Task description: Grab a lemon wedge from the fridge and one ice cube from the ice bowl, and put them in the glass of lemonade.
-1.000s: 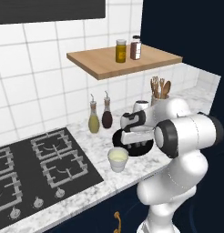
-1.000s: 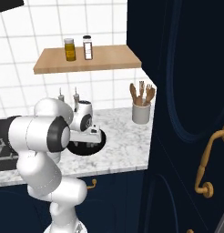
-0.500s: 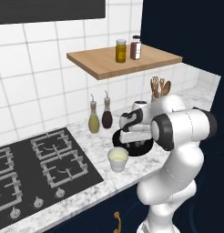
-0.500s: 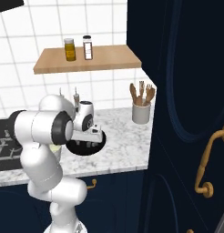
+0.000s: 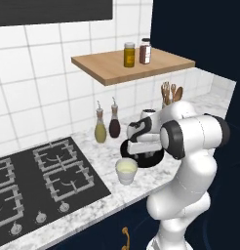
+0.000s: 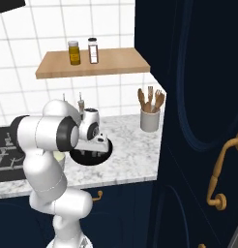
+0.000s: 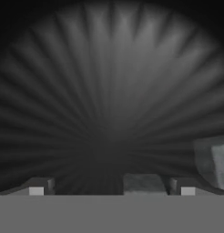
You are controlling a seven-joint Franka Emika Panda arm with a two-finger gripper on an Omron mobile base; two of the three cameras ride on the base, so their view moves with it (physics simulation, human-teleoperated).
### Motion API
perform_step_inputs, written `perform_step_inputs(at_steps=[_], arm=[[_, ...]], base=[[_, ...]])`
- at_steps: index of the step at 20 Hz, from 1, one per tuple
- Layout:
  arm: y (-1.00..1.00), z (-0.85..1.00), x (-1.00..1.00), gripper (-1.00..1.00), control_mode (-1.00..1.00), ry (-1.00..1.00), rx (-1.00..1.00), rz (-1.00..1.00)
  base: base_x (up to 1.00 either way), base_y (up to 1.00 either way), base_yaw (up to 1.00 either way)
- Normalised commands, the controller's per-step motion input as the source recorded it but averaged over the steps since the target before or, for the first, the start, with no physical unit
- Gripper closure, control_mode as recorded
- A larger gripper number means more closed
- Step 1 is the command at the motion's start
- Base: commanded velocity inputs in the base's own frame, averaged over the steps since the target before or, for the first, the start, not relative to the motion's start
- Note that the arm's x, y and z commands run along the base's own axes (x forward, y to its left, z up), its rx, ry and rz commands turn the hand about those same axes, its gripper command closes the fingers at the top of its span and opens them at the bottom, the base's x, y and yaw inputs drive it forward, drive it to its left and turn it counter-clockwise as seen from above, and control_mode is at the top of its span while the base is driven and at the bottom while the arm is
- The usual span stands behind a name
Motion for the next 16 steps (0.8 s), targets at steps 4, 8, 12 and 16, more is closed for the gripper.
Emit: perform_step_inputs(at_steps=[4, 8, 12, 16], arm=[[0.22, 0.00, 0.00, -1.00, -1.00, 0.00, 0.00, 0.02], [0.16, 0.00, -0.01, -1.00, -1.00, 0.00, 0.00, 0.08], [0.05, 0.01, -0.08, -1.00, -1.00, 0.00, 0.00, 0.03], [-0.05, 0.00, -0.14, -1.00, -1.00, 0.00, 0.00, 0.00]], base=[[0.00, 0.00, 0.00], [0.00, 0.00, 0.00], [0.00, 0.00, 0.00], [0.00, 0.00, 0.00]])
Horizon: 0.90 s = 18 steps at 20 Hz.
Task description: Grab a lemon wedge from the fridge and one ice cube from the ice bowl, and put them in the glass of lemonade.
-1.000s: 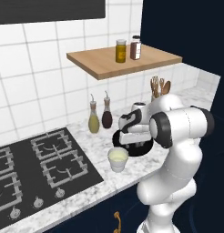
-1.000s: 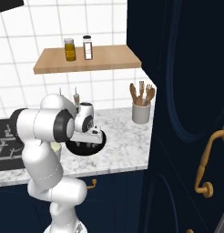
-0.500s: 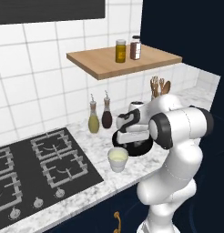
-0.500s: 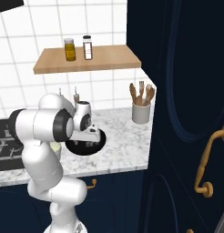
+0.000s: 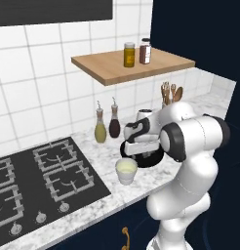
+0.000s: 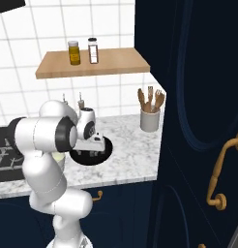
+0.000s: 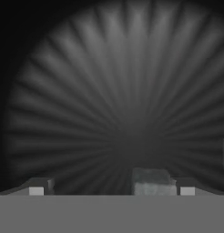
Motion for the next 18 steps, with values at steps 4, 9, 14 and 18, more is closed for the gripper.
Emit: perform_step_inputs(at_steps=[4, 9, 14, 18], arm=[[-0.05, 0.00, -0.01, -1.00, -1.00, -0.01, 0.00, 0.00], [-0.01, -0.04, -0.01, -1.00, -1.00, 0.00, 0.00, 0.00], [0.00, -0.01, 0.00, -1.00, -1.00, 0.00, 0.00, 0.00], [0.00, -0.03, 0.00, -1.00, -1.00, 0.00, 0.00, 0.00]], base=[[0.00, 0.00, 0.00], [0.00, 0.00, 0.00], [0.00, 0.00, 0.00], [0.00, 0.00, 0.00]])
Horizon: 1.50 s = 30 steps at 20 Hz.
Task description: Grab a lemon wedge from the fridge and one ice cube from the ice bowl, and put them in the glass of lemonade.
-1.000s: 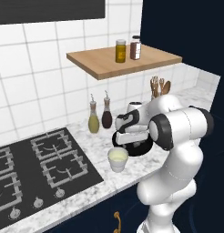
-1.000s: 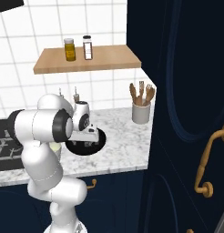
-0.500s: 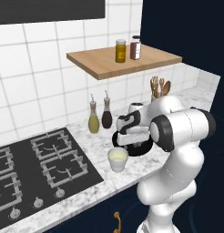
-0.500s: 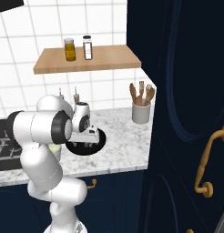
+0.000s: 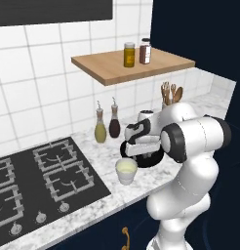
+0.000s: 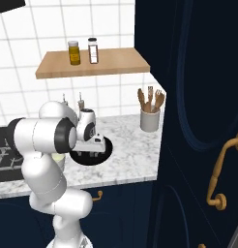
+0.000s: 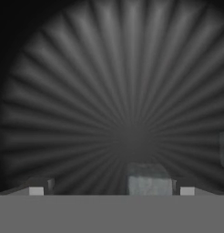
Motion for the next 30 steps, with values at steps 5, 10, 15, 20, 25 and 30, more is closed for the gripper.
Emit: perform_step_inputs(at_steps=[5, 10, 15, 20, 25, 30], arm=[[0.00, -0.15, 0.00, -1.00, -1.00, 0.00, 0.00, 0.00], [0.00, -0.01, 0.00, -1.00, -1.00, 0.00, 0.00, 0.00], [0.00, 0.00, 0.00, 1.00, -1.00, 0.00, 0.00, 0.00], [0.00, 0.00, 0.00, 1.00, -1.00, 0.00, 0.00, 0.00], [0.00, 0.00, 0.00, 1.00, -1.00, 0.00, 0.00, 0.00], [0.00, 0.14, -0.05, 1.00, -1.00, -0.07, 0.01, 0.00]], base=[[0.00, 0.00, 0.00], [0.00, 0.00, 0.00], [0.00, 0.00, 0.00], [0.00, 0.00, 0.00], [0.00, 0.00, 0.00], [0.00, 0.00, 0.00]])
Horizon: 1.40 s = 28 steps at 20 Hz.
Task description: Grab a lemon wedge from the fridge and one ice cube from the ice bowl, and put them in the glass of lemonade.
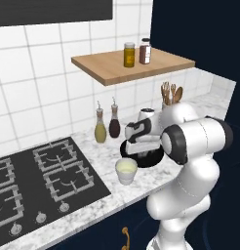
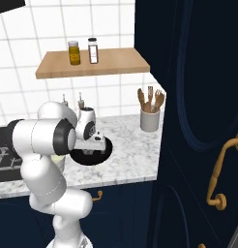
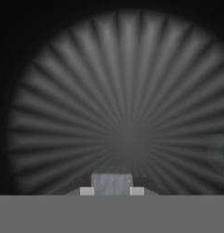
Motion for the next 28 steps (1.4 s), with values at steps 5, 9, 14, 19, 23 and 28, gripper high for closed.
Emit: perform_step_inputs(at_steps=[5, 9, 14, 19, 23, 28], arm=[[0.00, 0.25, -0.07, 1.00, -1.00, -0.11, 0.04, 0.00], [-0.01, 0.17, -0.12, 1.00, -1.00, -0.09, 0.03, 0.00], [0.00, 0.18, -0.29, 1.00, -1.00, -0.10, 0.05, 0.00], [0.00, 0.90, -0.48, 1.00, -1.00, -0.08, -0.01, 0.02], [0.07, 0.97, -0.81, 1.00, -1.00, 0.03, -0.02, 0.10], [0.84, 0.32, -0.63, 1.00, -1.00, 0.03, -0.09, 0.22]], base=[[0.00, 0.00, 0.00], [0.00, 0.00, 0.00], [0.00, 0.00, 0.00], [0.00, 0.00, 0.00], [0.00, 0.00, 0.00], [0.00, 0.00, 0.00]])
